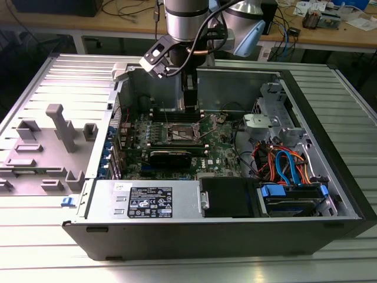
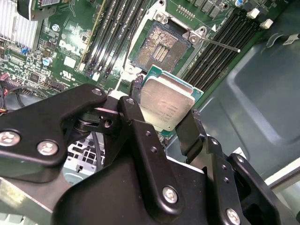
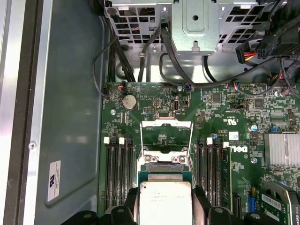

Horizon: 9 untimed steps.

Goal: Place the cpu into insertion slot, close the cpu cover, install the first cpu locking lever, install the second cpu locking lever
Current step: 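Place the cpu into insertion slot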

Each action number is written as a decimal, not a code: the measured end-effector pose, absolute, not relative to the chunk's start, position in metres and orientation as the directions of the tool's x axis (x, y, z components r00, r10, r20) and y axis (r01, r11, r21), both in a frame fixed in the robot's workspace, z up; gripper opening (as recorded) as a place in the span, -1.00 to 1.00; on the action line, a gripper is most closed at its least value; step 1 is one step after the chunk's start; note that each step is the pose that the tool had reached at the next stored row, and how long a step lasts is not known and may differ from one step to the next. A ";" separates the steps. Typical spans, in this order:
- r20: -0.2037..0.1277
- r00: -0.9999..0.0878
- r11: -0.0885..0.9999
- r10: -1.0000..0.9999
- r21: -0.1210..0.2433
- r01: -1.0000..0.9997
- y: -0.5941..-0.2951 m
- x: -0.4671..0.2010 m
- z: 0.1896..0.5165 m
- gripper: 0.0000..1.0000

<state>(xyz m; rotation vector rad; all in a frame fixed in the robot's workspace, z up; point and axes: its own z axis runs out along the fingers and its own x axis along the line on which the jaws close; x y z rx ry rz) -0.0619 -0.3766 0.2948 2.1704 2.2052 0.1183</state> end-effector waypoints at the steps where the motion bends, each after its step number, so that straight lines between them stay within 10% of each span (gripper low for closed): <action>1: 0.021 -0.017 0.015 1.000 0.086 0.996 -0.377 -0.062 0.294 0.09; 9: 0.021 -0.017 0.015 1.000 0.086 0.996 -0.377 -0.063 0.284 0.09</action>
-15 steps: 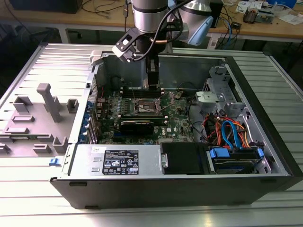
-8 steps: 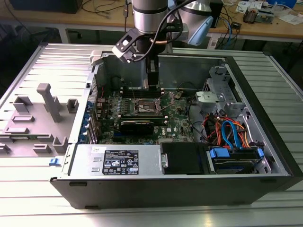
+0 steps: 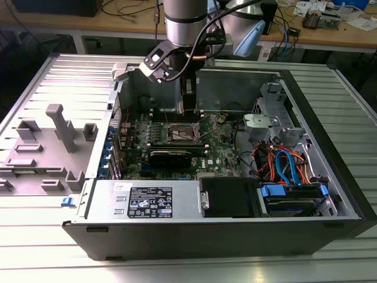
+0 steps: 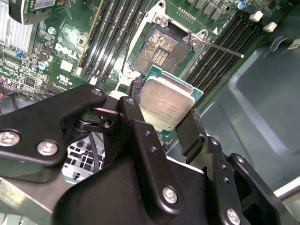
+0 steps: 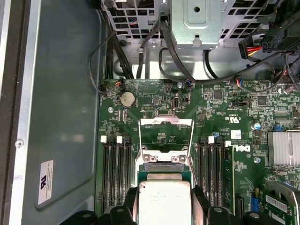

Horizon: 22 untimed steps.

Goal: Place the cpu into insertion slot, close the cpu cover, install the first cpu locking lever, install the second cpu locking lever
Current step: 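Place the cpu into insertion slot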

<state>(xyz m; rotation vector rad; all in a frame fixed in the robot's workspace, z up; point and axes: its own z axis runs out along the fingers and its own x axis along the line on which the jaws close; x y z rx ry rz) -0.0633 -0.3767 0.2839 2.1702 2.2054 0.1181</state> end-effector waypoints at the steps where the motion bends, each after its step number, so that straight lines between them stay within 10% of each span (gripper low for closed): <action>1: 0.021 -0.017 0.015 1.000 0.086 0.996 -0.377 -0.063 0.283 0.09; 22: 0.022 -0.018 0.016 1.000 0.086 0.996 -0.377 -0.064 0.269 0.09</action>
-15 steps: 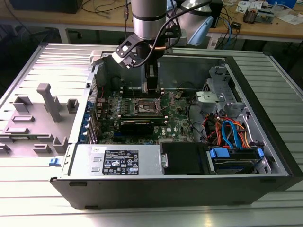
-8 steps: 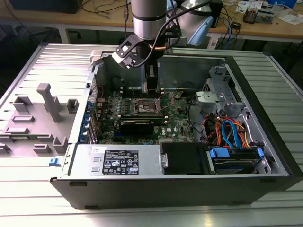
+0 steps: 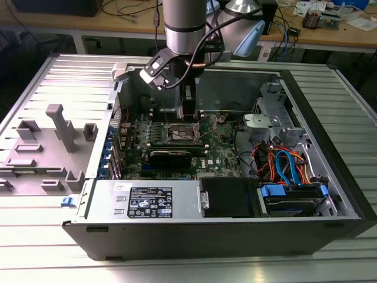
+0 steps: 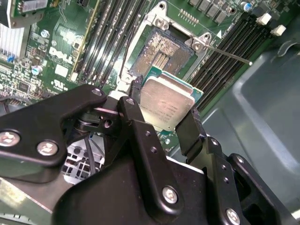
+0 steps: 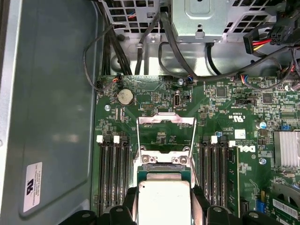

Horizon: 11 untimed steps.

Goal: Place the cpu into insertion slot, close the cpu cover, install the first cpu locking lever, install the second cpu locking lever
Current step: 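Place the cpu into insertion slot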

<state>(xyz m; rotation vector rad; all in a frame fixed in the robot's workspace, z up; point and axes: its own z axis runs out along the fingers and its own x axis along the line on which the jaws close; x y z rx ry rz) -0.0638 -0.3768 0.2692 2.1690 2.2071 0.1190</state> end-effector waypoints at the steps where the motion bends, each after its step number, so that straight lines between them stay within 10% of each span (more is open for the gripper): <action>1: 0.022 -0.020 0.018 1.000 0.086 0.996 -0.377 -0.064 0.268 0.09; 11: 0.022 -0.022 0.020 0.999 0.086 0.996 -0.377 -0.065 0.262 0.09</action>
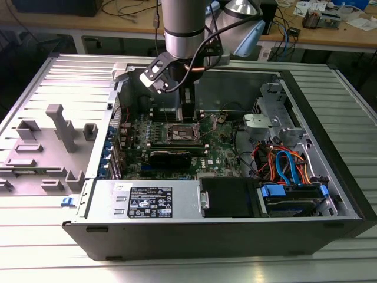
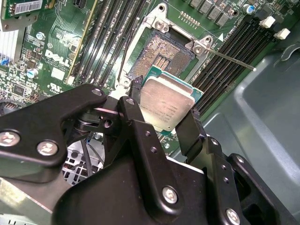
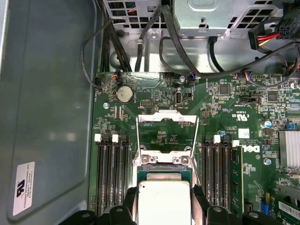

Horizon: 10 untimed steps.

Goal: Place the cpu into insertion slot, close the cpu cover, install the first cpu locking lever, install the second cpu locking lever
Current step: 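Place the cpu into insertion slot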

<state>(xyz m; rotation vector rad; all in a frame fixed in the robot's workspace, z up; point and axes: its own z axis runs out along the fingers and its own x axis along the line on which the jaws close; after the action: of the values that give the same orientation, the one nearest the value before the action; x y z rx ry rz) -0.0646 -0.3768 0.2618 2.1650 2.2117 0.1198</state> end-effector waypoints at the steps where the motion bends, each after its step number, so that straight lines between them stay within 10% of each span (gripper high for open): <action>1: 0.022 -0.022 0.020 0.999 0.086 0.996 -0.377 -0.065 0.262 0.09; 10: 0.022 -0.022 0.020 0.999 0.086 0.996 -0.377 -0.065 0.258 0.09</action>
<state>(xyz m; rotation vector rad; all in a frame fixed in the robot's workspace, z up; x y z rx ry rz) -0.0646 -0.3768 0.2577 2.1649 2.2118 0.1200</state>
